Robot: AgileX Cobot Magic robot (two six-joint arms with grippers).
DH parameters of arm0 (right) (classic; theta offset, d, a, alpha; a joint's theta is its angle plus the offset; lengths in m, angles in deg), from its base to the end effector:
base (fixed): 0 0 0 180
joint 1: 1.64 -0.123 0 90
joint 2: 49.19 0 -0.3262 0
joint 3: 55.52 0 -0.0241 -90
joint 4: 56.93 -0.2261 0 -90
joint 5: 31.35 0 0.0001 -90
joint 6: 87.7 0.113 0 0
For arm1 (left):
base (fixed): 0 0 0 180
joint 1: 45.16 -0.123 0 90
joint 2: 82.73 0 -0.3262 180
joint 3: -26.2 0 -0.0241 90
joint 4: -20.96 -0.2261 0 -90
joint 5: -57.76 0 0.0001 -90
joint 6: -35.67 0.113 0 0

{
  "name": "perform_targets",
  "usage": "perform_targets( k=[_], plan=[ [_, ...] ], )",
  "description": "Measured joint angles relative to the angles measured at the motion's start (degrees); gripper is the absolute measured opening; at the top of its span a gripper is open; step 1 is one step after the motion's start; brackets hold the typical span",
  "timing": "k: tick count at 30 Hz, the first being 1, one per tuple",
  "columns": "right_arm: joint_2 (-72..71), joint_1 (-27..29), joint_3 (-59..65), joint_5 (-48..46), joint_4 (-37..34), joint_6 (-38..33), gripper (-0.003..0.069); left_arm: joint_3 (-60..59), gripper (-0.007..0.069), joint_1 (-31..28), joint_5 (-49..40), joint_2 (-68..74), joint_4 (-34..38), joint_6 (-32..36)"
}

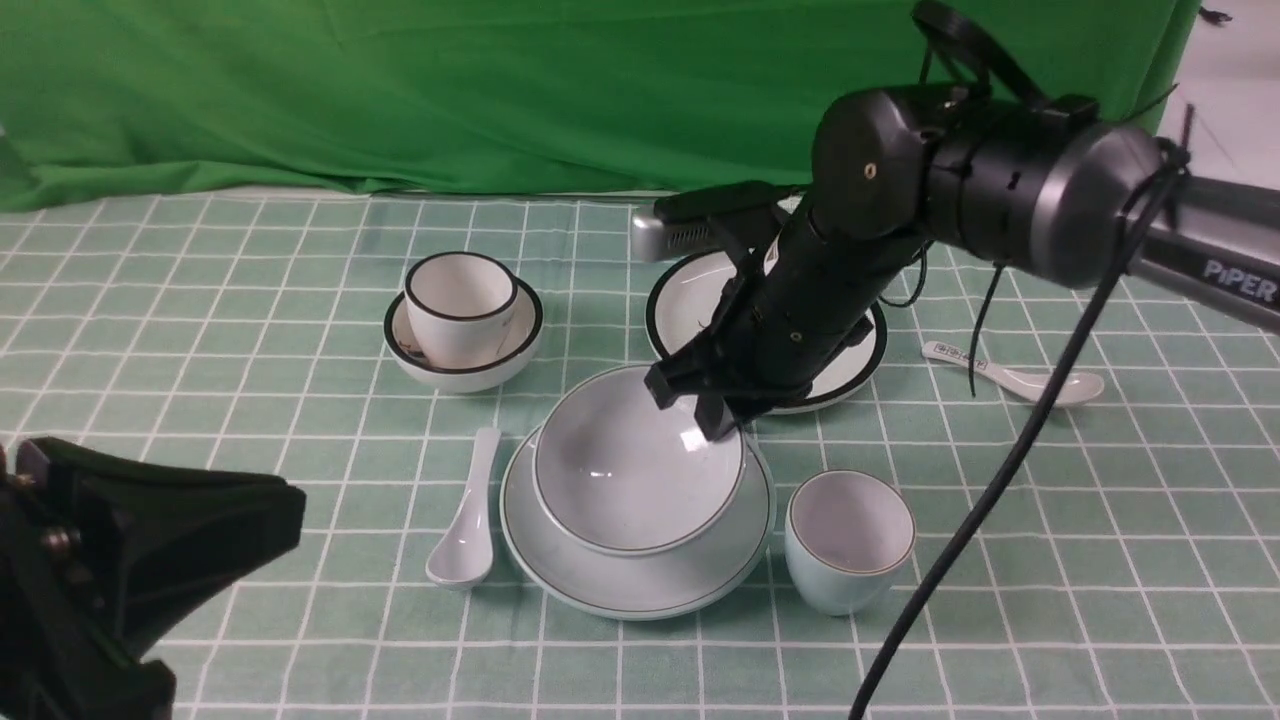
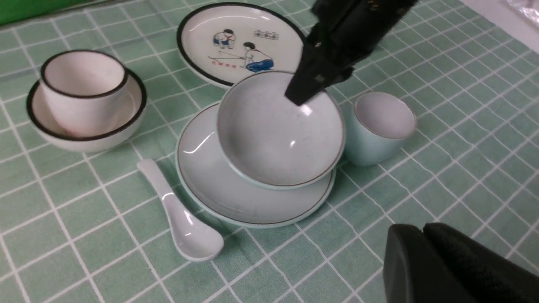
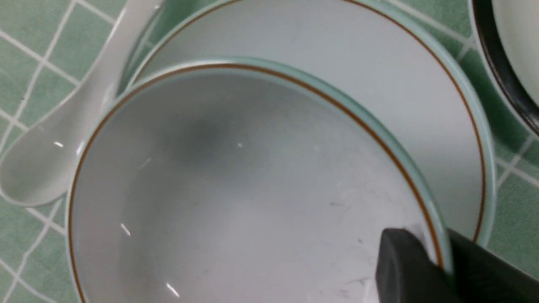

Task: Place the bowls on the plates on the blue tablecloth, put the cups on the bowls, and place the spoons in the cups.
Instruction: 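Place the bowl onto the large plate in the middle of the table, then reach for the pale green cup on the table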

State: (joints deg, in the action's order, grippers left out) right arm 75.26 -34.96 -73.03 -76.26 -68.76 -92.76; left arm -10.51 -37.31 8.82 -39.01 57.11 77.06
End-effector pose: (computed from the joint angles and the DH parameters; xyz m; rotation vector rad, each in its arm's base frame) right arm 0.3767 0.2672 0.2511 -0.7412 2.5779 0.4017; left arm 0.0603 -0.0591 0.3542 0.6881 1.9956 -0.4123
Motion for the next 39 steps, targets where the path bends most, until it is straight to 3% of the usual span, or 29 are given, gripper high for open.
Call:
perform_targets(
  k=[5, 17, 24, 29, 31, 34, 39],
  plan=[
    [1.67, 0.0, -0.58, 0.34, -0.72, 0.0, 0.0081, 0.0, 0.0017, 2.43, 0.08, 0.0, 0.0, 3.63],
    [3.22, 0.28, -0.63, 2.32, -0.49, 0.22, 0.0111, 0.0, 0.0017, 2.5, 0.66, 0.0, 0.0, 4.31],
    [4.08, 1.65, -0.63, 2.79, 0.63, 2.27, 0.0281, 0.0, 0.0017, 2.5, -0.16, 0.0, 0.0, 4.42],
    [3.26, 1.65, -1.2, 1.99, 5.01, 2.68, 0.0466, 0.0, 0.0017, 2.5, -1.69, 0.0, 0.0, 4.54],
    [1.07, 1.65, -1.91, -0.01, 7.11, 2.39, 0.0508, 0.0, 0.0017, 2.5, -1.97, 0.0, 0.0, 4.66],
    [-3.84, 1.65, -2.35, -5.35, 9.59, 0.64, 0.0505, 0.0, 0.0017, 2.5, -1.97, 0.0, -0.05, 4.66],
    [-15.16, 1.05, 2.71, -16.46, 10.98, -3.63, 0.0401, 0.0, 0.0017, 2.5, -1.91, 0.0, -0.05, 4.66]
  ],
)
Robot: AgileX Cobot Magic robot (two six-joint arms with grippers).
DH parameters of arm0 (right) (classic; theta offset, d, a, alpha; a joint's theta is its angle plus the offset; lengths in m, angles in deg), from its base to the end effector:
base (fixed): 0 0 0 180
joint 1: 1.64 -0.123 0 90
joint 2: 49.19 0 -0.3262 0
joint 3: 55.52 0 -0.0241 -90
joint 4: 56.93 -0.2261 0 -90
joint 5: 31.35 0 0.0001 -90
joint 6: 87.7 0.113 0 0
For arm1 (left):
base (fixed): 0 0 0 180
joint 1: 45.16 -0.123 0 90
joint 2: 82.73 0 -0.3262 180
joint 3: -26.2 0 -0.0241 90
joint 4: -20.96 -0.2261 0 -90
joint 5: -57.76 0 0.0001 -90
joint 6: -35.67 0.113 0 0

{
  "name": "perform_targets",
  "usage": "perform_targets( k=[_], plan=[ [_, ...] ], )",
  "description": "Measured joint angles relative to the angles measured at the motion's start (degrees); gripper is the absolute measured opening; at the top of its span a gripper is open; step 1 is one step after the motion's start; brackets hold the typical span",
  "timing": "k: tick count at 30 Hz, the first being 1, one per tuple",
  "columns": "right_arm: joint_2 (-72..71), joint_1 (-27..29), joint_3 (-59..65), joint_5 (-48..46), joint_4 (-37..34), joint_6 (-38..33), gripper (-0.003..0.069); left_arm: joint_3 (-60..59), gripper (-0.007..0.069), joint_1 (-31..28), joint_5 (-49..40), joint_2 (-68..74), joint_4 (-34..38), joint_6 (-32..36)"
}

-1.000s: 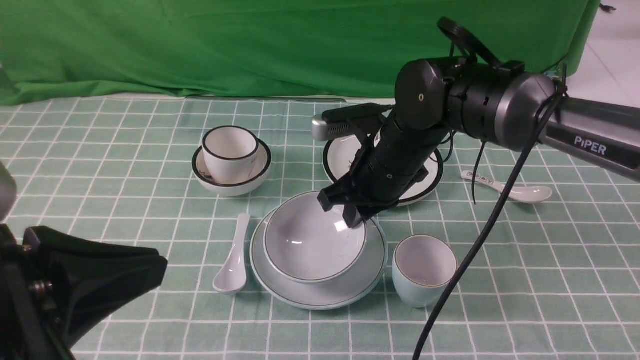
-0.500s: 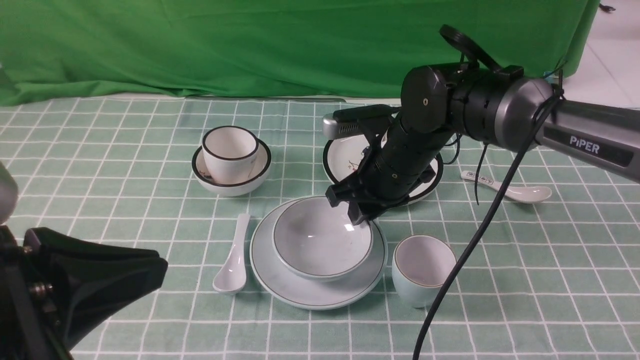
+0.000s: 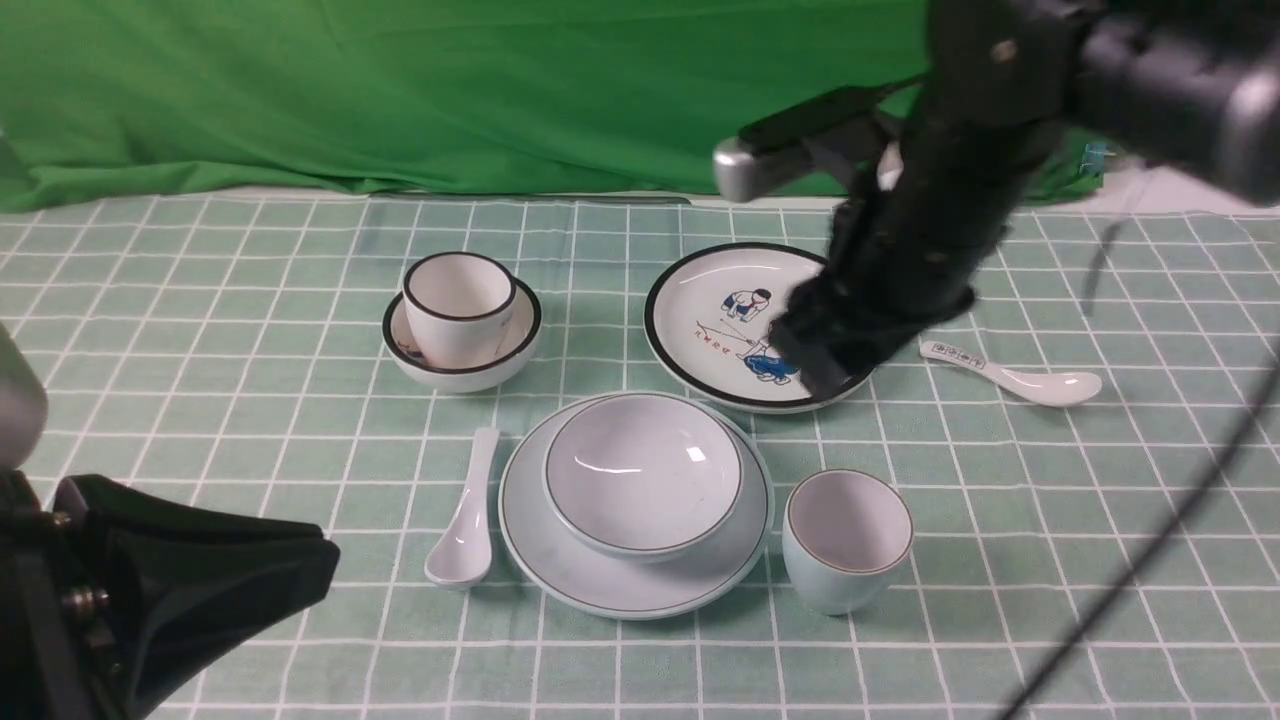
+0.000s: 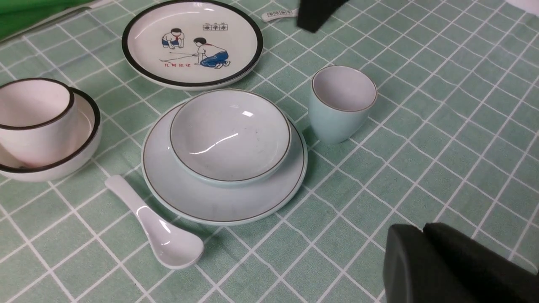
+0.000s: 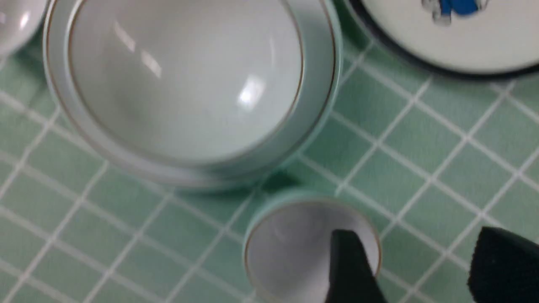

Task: Place the bowls on the plates on the blue tablecloth, put the cups on the bowls, and place the spoons in the cups.
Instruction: 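Reach for the pale green cup on the table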

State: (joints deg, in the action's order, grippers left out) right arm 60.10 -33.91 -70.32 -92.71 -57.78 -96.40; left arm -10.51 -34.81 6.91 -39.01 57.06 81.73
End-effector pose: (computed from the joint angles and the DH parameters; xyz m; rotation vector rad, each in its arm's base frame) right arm 0.3215 0.2048 0.3341 -0.9494 2.5581 0.1386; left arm 0.0549 -0.0626 0.3518 0.8341 1.9664 -0.4050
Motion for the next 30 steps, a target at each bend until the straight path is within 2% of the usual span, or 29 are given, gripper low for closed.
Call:
perform_targets(
  k=[5, 8, 11, 16, 24, 28, 30],
  plan=[
    [-6.98, -2.5, 12.46, 2.8, -0.13, -1.91, 0.0373, 0.0, 0.0017, 0.0, 0.24, 0.0, 0.0, 0.0],
    [-7.93, -3.13, 18.8, 10.34, -0.73, -2.35, 0.0396, 0.0, 0.0017, 0.0, 0.49, 0.0, 0.0, 0.0],
    [-6.93, -3.19, 20.68, 13.98, -2.46, -2.35, 0.0424, 0.0, 0.0017, 0.0, 0.88, 0.0, 0.0, 0.0],
    [-4.61, -3.29, 20.72, 16.18, -6.29, -3.36, 0.0432, 0.0, 0.0017, 0.0, 1.06, 0.0, 0.0, 0.0],
    [0.85, -3.29, 20.72, 17.9, -6.75, -4.58, 0.0425, 0.0, 0.0017, 0.0, 1.06, 0.0, 0.0, -0.06],
    [3.37, -3.29, 20.72, 18.09, -6.54, -5.71, 0.035, 0.0, 0.0017, 0.0, 1.06, 0.0, 0.0, -0.06],
    [3.65, -3.29, 20.72, 17.75, -6.46, -5.87, 0.0197, 0.0, 0.0017, 0.0, 1.06, 0.0, 0.0, -0.06]
  ],
)
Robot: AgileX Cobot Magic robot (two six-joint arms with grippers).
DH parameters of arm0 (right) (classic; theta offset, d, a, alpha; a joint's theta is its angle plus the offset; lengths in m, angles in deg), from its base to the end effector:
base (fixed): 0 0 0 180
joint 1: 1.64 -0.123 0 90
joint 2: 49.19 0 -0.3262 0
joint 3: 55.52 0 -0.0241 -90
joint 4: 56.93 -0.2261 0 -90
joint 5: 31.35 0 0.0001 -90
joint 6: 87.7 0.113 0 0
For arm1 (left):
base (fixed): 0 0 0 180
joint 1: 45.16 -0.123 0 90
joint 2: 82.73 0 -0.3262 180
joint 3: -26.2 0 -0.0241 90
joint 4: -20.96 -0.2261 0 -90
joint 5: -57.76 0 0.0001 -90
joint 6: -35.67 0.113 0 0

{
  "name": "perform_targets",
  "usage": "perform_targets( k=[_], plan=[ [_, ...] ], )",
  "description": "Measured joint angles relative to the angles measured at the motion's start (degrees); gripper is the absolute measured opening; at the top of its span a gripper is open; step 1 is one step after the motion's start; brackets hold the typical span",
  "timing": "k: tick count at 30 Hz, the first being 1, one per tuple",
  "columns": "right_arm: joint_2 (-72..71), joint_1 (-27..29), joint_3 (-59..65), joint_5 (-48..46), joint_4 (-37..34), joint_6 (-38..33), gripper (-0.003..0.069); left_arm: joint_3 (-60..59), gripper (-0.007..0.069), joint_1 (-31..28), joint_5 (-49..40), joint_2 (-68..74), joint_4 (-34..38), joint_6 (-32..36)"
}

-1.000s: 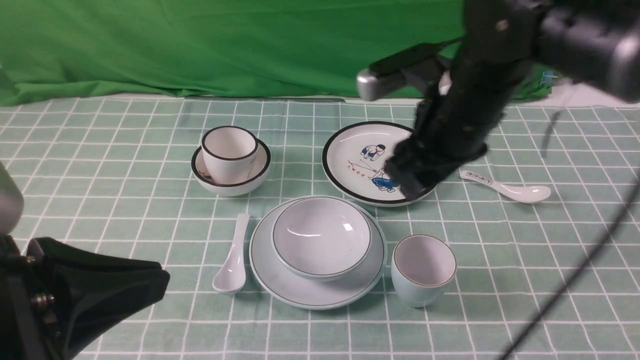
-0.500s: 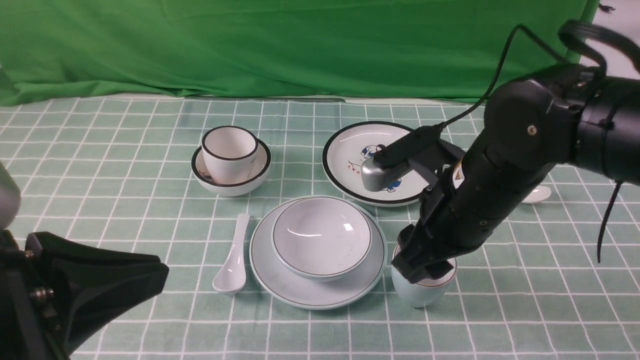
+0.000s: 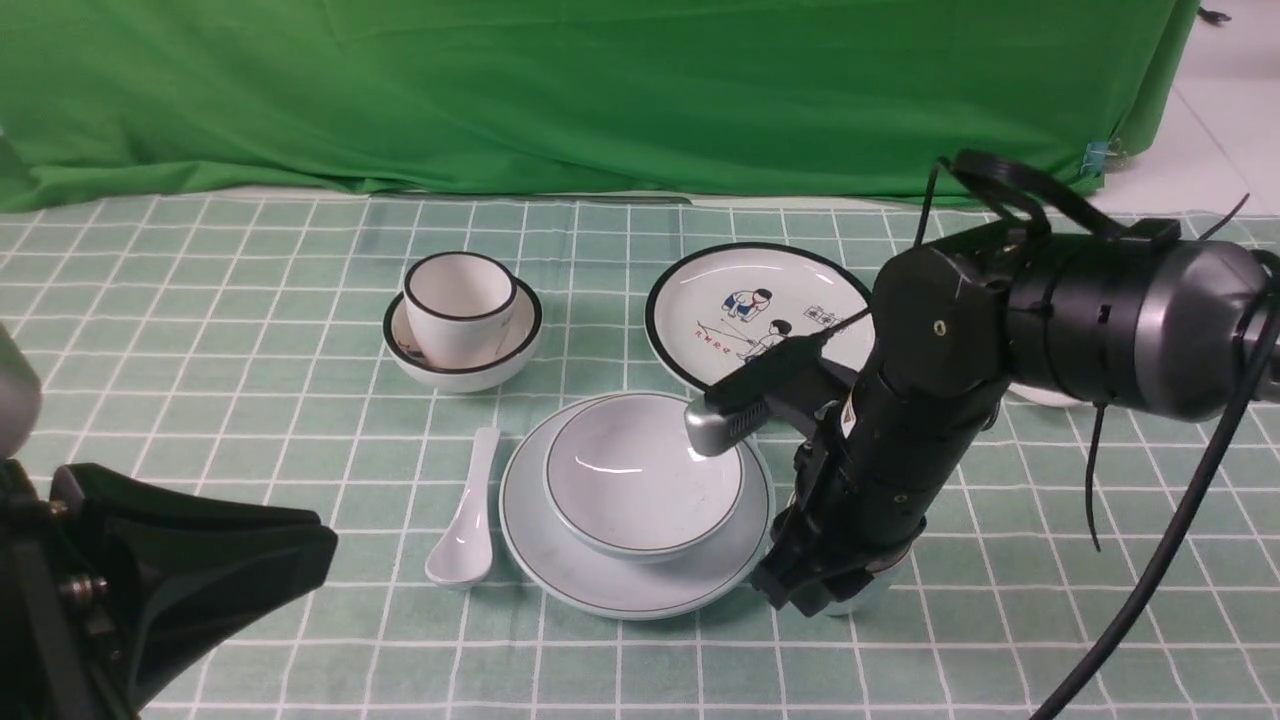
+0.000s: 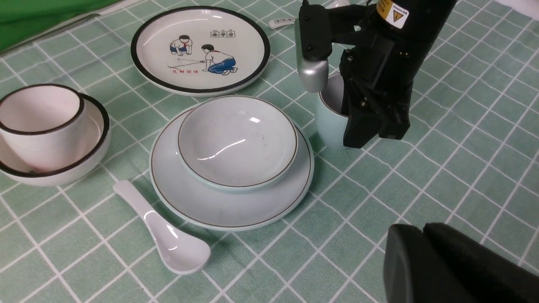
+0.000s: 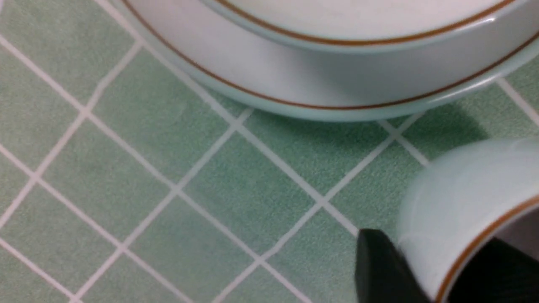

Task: Place the bowls on the plates on the blue tablecloth, put the cups on the bowls, and place the spoons in the cups.
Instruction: 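Reach for the pale green cup on the table, then carry the light green cup to the bowl on the plate and set it inside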

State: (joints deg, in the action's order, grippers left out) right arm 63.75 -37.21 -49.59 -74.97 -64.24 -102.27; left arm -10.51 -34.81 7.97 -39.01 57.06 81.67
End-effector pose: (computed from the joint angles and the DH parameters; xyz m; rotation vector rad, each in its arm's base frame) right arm 0.2960 0.2239 0.2281 -1.1055 2.6286 0.2234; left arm 0.0564 -0.0620 0.3531 0.8202 1.9557 -0.3966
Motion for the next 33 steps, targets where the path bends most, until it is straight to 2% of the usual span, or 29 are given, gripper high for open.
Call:
perform_targets(
  k=[1, 2, 3, 7, 16, 22, 30, 33],
  plan=[
    [-0.01, 0.0, 0.0, -0.18, 0.0, -0.06, 0.0185, 0.0, 0.0017, 0.0, 0.0, 0.0, 0.0, 0.0],
    [-0.37, 0.0, -0.12, -0.85, 0.09, -0.29, 0.011, 0.0, 0.0017, 0.0, 0.0, 0.0, 0.0, 0.0],
    [-0.85, 0.0, -0.68, -2.28, 0.3, -0.16, 0.0088, 0.0, 0.0017, 0.0, 0.0, 0.0, 0.0, 0.0],
    [-2.95, -0.44, -4.7, -8.17, 0.19, 0.87, 0.0089, 0.0, 0.0017, 0.0, 0.0, 0.0, 0.0, 0.0],
    [-0.37, -7.58, -18.47, -8.0, -0.32, 1.36, 0.0089, 0.0, 0.0017, 0.0, 0.0, 0.0, -0.2, -0.08],
    [9.97, -8.04, -26.32, -8.21, -0.23, 1.31, 0.0089, 0.0, 0.0017, 0.0, 0.0, 0.0, -0.75, -0.13],
    [13.57, -8.04, -28.43, -7.92, -0.19, 1.37, 0.009, 0.0, 0.0017, 0.0, 0.69, 0.0, -1.06, -0.13],
    [14.47, -8.04, -28.5, -6.25, -0.03, 1.37, 0.0117, 0.0, 0.0017, 0.0, 0.87, 0.0, -1.12, -0.15]
  ],
)
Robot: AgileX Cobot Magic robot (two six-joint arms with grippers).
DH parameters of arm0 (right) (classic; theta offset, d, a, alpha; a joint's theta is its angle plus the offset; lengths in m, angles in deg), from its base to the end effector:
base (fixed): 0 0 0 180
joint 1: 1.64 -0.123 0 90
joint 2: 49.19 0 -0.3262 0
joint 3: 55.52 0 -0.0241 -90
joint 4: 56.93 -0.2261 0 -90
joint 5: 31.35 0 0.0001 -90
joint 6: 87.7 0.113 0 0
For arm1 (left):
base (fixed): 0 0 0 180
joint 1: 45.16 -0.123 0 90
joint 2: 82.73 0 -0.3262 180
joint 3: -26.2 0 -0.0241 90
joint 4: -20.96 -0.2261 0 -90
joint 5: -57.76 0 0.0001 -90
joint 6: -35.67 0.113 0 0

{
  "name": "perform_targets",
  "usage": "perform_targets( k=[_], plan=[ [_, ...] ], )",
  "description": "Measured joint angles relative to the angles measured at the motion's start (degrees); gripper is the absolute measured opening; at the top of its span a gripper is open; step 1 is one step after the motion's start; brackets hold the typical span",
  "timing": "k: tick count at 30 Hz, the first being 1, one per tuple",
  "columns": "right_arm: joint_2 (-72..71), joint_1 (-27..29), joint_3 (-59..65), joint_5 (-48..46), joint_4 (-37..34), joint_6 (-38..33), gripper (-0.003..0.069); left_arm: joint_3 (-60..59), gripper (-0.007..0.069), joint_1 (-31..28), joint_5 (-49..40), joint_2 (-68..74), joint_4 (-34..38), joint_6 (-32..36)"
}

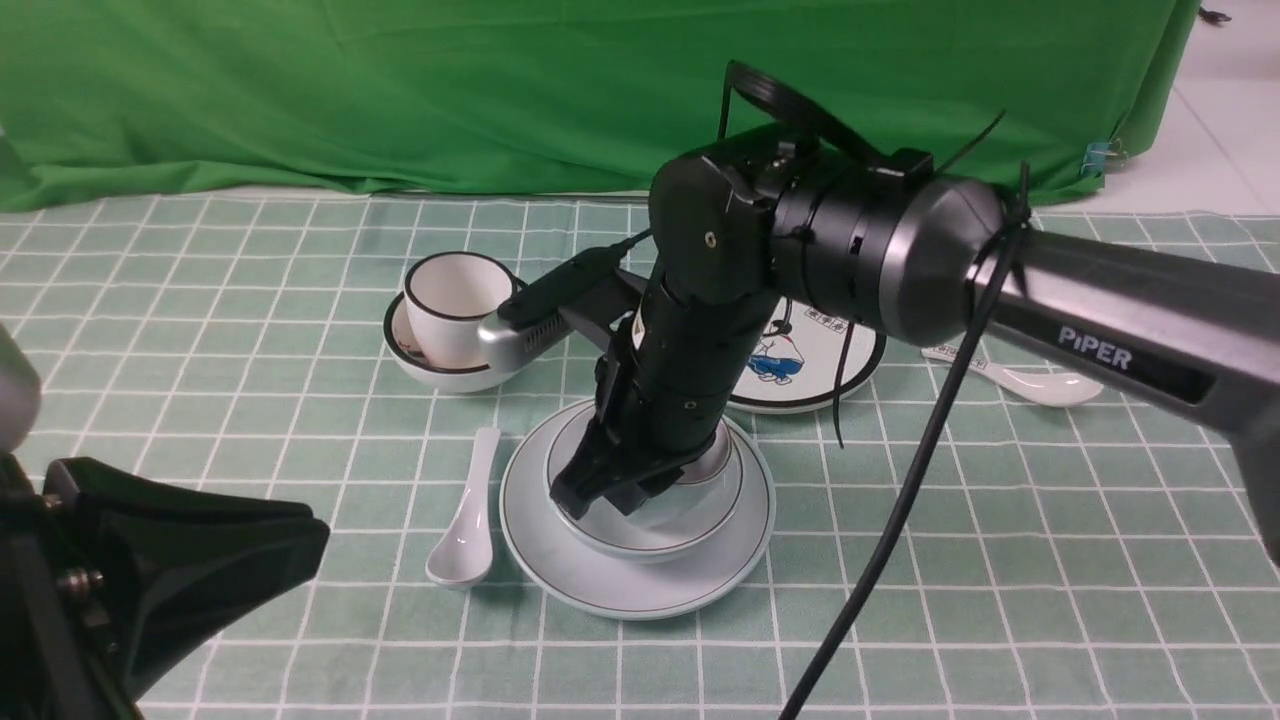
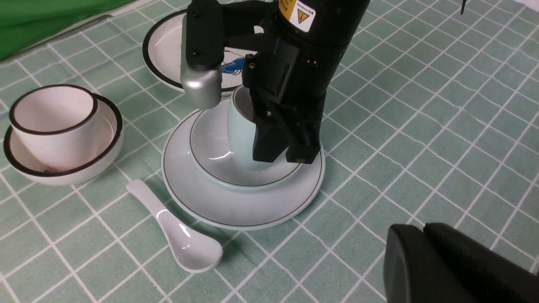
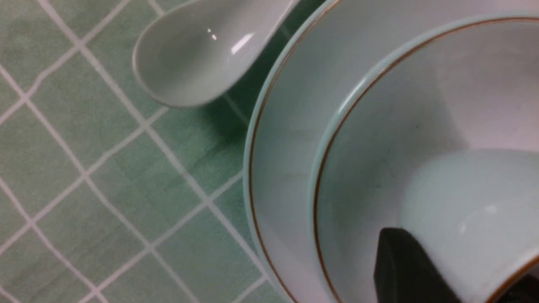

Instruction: Place the bowls on the plates on the blue tablecloth, put the cups on the bowls, and place the spoons in the cups.

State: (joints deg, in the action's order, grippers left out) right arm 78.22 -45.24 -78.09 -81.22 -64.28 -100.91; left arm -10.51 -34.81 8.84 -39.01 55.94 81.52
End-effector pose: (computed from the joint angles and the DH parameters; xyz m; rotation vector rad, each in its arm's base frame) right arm 0.3337 0.3330 0.2460 -1.2248 2.4389 0.3141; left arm 0.0581 -0.0603 0.3533 0.8162 1.9520 -0.3692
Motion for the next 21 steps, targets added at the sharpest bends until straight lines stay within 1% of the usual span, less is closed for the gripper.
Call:
perform_targets(
  k=[1, 3, 7, 10, 11, 15, 17, 18, 20, 21],
  plan=[
    [0.05, 0.0, 0.0, 0.43, 0.0, 0.0, 0.0127, 0.0, 0.0017, 0.0, 0.0, 0.0, -0.08, -0.06],
    [0.13, 0.0, -0.07, 1.09, 0.0, 0.05, 0.0176, 0.0, 0.0017, 0.0, 0.0, 0.0, -0.07, -0.28],
    [0.13, 0.0, -0.13, 1.19, 0.0, 0.32, 0.0316, 0.0, 0.0017, 0.0, 0.0, 0.0, -0.07, -1.31],
    [-0.25, 0.0, -0.13, 0.15, 0.0, 0.32, 0.0384, 0.0, 0.0017, 0.0, -0.36, 0.06, -0.12, -3.91],
    [-0.56, 0.0, -0.13, -0.13, 0.0, 0.32, 0.0394, 0.0, 0.0017, 0.0, -0.51, 0.19, -0.12, -4.53],
    [-4.99, 0.0, -0.13, -3.49, 0.6, 0.39, 0.0399, 0.0, 0.0017, 0.0, -2.33, 2.46, -1.18, -5.96],
    [-9.17, 0.0, -0.13, -7.73, 2.31, 0.67, 0.0367, 0.0, 0.0017, 0.0, -3.22, 5.06, -1.36, -7.22],
    [-9.59, 0.0, -0.13, -7.72, 2.31, 0.68, 0.0362, 0.0, 0.0017, 0.0, -3.22, 5.34, -1.35, -7.35],
    [-14.66, 0.0, -0.13, -14.01, 5.76, 2.15, 0.0283, 0.34, 0.0013, 0.35, -3.76, 8.45, -1.6, -8.27],
    [-16.4, 0.0, 0.07, -14.79, 7.0, 2.68, 0.0253, 0.49, 0.0008, 0.86, -3.85, 9.7, -1.6, -8.51]
  ],
)
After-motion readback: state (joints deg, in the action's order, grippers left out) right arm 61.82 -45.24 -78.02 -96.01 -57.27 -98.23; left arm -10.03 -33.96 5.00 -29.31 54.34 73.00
